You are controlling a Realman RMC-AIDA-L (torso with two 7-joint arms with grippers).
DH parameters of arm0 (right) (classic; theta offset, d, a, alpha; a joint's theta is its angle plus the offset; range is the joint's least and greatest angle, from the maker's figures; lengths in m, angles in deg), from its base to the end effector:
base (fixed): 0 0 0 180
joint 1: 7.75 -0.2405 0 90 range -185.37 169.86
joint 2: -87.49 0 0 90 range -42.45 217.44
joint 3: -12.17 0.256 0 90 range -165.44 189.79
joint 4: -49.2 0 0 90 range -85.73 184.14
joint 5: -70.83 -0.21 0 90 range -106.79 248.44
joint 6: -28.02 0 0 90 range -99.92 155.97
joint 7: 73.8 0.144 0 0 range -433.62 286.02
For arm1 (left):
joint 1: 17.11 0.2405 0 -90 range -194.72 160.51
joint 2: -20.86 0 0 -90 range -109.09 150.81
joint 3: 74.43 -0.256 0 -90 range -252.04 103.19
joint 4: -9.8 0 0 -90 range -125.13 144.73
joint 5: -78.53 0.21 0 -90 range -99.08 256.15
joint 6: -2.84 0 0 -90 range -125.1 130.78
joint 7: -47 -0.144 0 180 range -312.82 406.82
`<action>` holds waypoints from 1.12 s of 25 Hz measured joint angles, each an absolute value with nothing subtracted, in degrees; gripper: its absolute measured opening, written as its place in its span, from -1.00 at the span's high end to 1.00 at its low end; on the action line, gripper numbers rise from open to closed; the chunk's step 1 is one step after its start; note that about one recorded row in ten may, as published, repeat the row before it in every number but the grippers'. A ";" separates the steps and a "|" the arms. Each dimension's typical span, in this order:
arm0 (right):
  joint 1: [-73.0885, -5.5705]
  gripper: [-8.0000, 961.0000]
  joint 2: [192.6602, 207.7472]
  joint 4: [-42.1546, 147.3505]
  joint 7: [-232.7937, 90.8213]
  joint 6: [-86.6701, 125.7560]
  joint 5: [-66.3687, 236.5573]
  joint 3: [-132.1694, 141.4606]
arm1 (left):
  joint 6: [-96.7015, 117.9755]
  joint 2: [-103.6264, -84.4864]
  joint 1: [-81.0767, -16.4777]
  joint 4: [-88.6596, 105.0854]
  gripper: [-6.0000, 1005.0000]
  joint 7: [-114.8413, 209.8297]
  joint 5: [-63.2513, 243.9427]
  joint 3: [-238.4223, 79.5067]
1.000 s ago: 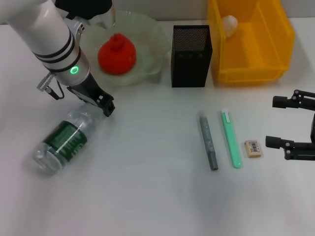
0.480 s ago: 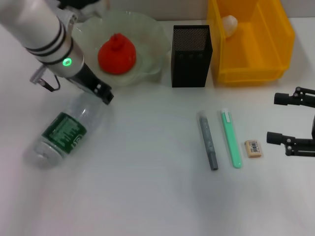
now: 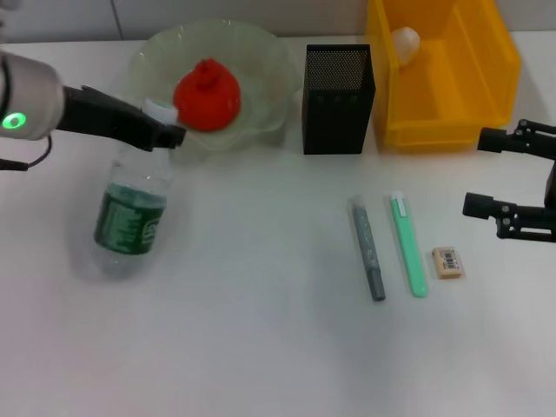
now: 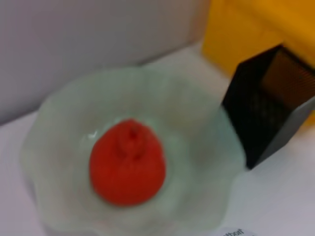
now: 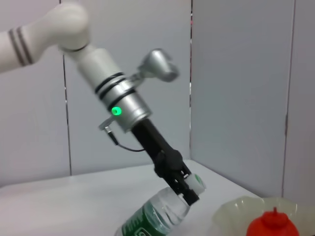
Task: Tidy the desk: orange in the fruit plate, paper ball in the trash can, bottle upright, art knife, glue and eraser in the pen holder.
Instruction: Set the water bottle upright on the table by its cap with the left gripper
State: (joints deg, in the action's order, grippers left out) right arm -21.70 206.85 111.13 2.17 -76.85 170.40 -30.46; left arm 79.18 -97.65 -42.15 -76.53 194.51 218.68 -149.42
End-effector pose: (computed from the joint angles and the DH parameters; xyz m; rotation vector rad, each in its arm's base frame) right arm 0.2606 0.2677 0.0750 -2.6459 0.2267 0.8204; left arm -0.1841 0.3639 0.0374 -2.4076 -0.9388 0.0429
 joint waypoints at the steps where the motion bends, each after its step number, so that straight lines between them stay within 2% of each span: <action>1: -22.26 -0.63 206.90 111.13 3.27 -76.96 170.34 -30.44 | 78.46 -97.65 -38.96 -78.80 0.10 191.01 214.03 -148.34; 11: -23.30 -0.63 206.98 109.91 5.38 -77.00 168.17 -30.56 | 72.84 -97.74 -27.88 -77.30 0.10 169.04 189.97 -143.72; 16: -23.33 -0.63 206.94 109.07 5.51 -77.06 167.56 -30.54 | 71.61 -97.73 -26.92 -71.64 0.11 160.45 181.84 -142.56; 28: -23.53 -0.63 206.93 108.60 5.85 -76.91 167.50 -30.99 | 70.73 -97.68 -29.08 -54.06 0.07 136.08 166.80 -137.66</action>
State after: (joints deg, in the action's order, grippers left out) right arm -23.53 206.93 108.60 5.85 -76.91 167.50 -30.99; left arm 70.73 -97.68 -29.08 -54.06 136.08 166.80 -137.66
